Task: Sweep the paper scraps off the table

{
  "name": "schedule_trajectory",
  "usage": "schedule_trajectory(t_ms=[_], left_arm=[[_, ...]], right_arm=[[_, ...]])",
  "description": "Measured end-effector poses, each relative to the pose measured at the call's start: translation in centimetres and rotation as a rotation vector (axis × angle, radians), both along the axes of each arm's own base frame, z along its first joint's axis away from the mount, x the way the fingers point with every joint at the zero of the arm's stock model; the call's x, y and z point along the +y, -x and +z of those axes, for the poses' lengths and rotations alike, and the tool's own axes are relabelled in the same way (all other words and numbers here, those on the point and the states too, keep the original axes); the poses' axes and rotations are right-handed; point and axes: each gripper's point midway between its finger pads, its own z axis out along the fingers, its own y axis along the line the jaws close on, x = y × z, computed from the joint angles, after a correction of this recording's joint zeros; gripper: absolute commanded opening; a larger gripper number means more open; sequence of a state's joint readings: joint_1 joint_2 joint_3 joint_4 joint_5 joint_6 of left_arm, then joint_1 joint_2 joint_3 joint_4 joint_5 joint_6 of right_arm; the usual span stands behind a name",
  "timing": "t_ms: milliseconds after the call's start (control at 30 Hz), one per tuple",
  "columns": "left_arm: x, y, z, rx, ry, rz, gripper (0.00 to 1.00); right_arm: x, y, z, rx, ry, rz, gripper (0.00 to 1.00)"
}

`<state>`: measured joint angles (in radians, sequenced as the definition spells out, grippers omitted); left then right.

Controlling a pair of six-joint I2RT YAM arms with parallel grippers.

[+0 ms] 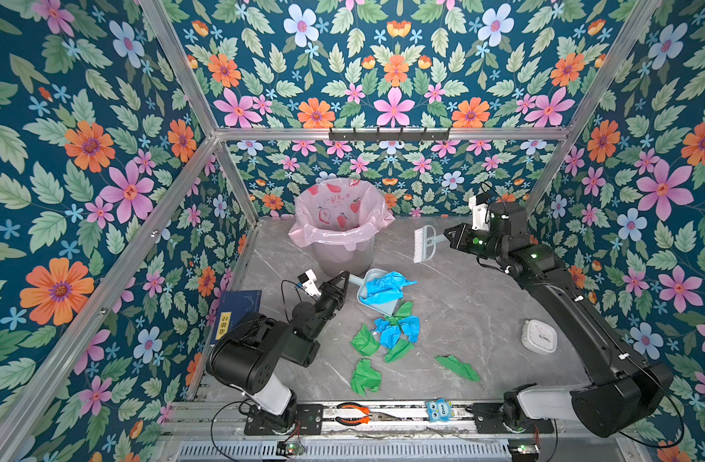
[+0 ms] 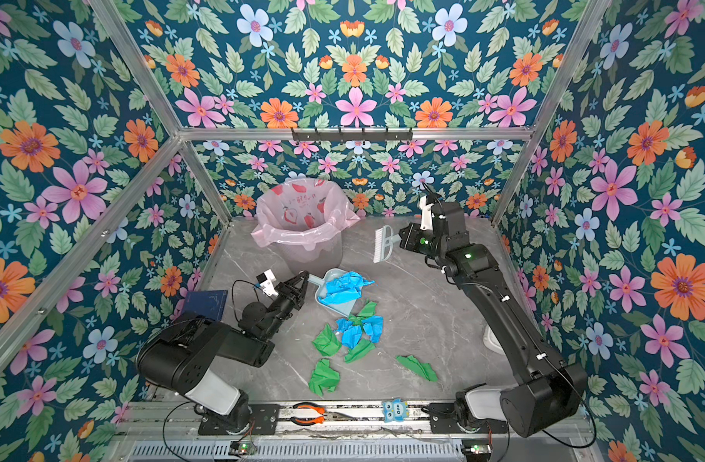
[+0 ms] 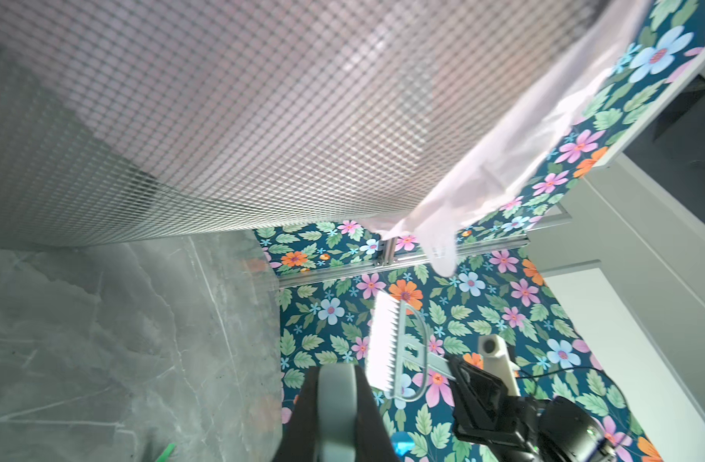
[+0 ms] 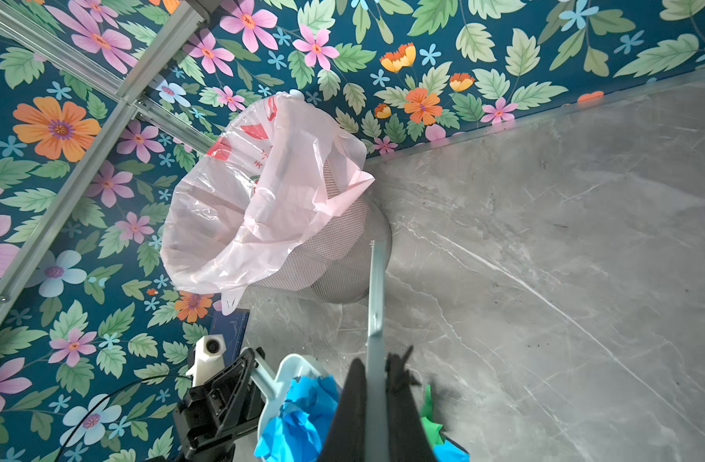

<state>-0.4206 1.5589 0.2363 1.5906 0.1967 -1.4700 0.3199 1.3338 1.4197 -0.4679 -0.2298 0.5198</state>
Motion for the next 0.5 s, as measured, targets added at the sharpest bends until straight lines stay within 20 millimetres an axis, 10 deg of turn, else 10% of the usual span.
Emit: schedule_trajectory(t_ms=[500], left_arm=[[2.0,0.0,8.1,0.053,-0.047,0.076,0.00]], right_arm=[[-0.7,0.2,-0.8,0.033,0.019,-0.023,0.00]])
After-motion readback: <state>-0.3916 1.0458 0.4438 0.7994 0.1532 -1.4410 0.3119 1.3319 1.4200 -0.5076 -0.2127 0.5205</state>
